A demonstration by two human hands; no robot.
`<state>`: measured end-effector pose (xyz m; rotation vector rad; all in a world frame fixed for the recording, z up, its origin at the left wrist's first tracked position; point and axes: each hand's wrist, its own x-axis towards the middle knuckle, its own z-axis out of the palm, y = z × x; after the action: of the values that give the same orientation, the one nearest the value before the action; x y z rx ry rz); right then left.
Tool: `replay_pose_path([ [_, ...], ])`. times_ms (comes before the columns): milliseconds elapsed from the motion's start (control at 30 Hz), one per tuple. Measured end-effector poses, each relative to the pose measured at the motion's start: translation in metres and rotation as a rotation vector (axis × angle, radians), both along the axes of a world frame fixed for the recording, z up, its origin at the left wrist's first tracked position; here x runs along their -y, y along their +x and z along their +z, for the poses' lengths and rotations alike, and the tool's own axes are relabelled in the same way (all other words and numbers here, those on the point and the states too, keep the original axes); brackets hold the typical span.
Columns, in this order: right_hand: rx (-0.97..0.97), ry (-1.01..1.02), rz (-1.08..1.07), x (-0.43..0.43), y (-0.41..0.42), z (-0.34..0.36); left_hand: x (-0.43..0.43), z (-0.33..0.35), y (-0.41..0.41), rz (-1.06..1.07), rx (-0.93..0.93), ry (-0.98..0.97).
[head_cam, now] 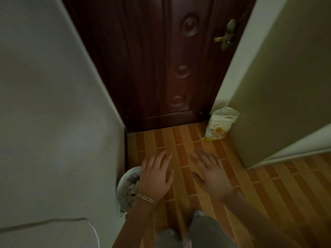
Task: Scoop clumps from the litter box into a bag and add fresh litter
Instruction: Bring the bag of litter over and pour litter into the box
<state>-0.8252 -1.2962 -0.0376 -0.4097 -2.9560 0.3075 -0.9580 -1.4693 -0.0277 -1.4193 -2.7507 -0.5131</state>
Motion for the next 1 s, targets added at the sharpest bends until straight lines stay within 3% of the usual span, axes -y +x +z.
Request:
replay_pose_path([
  [433,0.098,-0.031,-0.345,-0.106,0.059,-0.006,-0.144,-0.011,0.012,-0.278,-0.005,-0.160],
  [1000,0.177,-0.090,-0.312,-0.350,0.033,-0.010,-0.358,-0.020,-0.017,-0.273,-0.022,-0.158],
])
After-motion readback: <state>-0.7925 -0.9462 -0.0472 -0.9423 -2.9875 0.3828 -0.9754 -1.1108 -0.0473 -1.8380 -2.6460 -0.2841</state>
